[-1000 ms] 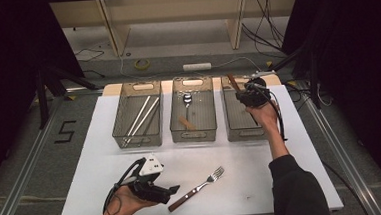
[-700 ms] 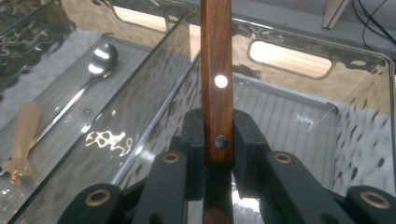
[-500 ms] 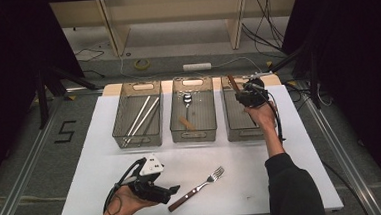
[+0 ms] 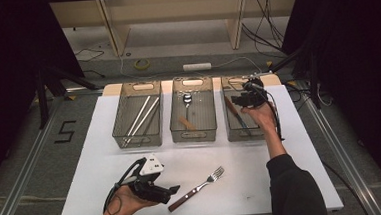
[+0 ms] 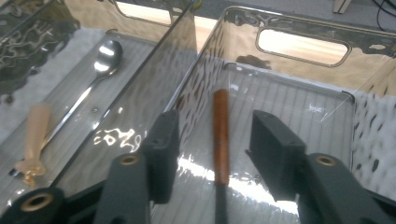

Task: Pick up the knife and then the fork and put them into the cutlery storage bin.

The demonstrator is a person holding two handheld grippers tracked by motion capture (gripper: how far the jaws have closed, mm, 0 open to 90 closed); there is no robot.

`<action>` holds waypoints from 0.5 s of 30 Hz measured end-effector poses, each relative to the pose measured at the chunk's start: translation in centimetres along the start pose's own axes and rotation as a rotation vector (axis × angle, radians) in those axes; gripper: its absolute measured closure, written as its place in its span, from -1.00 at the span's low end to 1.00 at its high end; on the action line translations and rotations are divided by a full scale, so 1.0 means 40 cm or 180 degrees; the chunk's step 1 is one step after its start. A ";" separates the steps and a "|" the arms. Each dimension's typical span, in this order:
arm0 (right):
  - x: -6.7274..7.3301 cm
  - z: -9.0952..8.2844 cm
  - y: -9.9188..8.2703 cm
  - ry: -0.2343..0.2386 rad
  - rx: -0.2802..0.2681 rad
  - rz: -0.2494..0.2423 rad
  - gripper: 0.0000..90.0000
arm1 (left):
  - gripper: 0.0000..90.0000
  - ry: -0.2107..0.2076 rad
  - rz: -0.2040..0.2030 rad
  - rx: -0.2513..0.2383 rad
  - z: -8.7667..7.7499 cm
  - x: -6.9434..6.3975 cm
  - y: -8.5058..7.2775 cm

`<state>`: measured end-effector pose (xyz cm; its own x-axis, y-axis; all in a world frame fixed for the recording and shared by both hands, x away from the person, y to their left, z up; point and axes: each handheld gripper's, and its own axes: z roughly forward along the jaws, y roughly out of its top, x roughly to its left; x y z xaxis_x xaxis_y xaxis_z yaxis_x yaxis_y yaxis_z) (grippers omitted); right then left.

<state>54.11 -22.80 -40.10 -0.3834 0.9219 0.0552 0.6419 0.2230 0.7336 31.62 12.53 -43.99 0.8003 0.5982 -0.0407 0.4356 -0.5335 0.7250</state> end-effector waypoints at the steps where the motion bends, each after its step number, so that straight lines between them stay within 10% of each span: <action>1: 0.000 -0.005 0.000 0.0018 -0.0017 0.0006 0.12 | -0.65 0.0000 0.0004 -0.0001 -0.001 0.000 0.000; 15: 0.049 -0.155 -0.028 0.0524 -0.0283 -0.0231 -0.19 | -0.65 0.0004 -0.0002 0.0085 0.003 -0.004 0.005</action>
<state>48.52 -23.23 -36.63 -0.5346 0.8386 0.1046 0.5503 0.2515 0.7962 31.62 12.25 -43.90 0.7995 0.5992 -0.0405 0.4471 -0.5488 0.7064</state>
